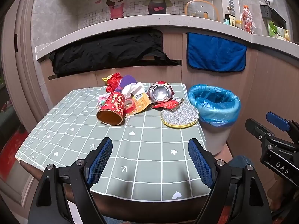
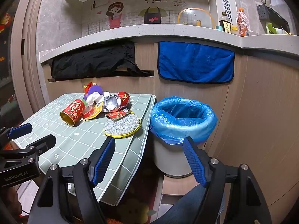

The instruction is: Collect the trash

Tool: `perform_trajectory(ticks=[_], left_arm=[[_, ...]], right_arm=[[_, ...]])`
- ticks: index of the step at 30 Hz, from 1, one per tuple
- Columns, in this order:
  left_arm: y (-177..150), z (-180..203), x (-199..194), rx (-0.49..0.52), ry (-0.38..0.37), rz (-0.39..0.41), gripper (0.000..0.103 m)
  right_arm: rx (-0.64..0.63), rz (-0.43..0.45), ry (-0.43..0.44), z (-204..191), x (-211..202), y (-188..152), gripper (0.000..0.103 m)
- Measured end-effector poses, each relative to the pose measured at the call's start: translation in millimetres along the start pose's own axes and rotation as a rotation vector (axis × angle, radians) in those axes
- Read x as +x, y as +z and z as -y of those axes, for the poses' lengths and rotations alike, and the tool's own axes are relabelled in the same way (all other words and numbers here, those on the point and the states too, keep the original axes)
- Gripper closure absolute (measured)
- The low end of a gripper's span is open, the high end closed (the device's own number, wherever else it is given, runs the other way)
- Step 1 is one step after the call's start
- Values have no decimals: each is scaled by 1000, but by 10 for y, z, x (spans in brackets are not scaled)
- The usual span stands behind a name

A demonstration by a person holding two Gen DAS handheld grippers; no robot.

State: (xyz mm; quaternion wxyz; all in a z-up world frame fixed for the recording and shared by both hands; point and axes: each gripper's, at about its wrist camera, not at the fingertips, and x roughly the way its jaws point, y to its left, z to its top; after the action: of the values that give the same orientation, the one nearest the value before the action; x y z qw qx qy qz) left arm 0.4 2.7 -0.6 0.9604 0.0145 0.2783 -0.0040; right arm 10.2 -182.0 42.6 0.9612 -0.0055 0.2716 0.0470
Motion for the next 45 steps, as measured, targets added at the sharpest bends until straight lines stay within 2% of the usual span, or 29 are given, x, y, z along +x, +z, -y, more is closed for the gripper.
perform_trajectory(ticks=[45], left_arm=[[10, -7, 18, -23, -21, -20, 20]], right_arm=[[0, 9, -6, 9, -17, 40, 31]])
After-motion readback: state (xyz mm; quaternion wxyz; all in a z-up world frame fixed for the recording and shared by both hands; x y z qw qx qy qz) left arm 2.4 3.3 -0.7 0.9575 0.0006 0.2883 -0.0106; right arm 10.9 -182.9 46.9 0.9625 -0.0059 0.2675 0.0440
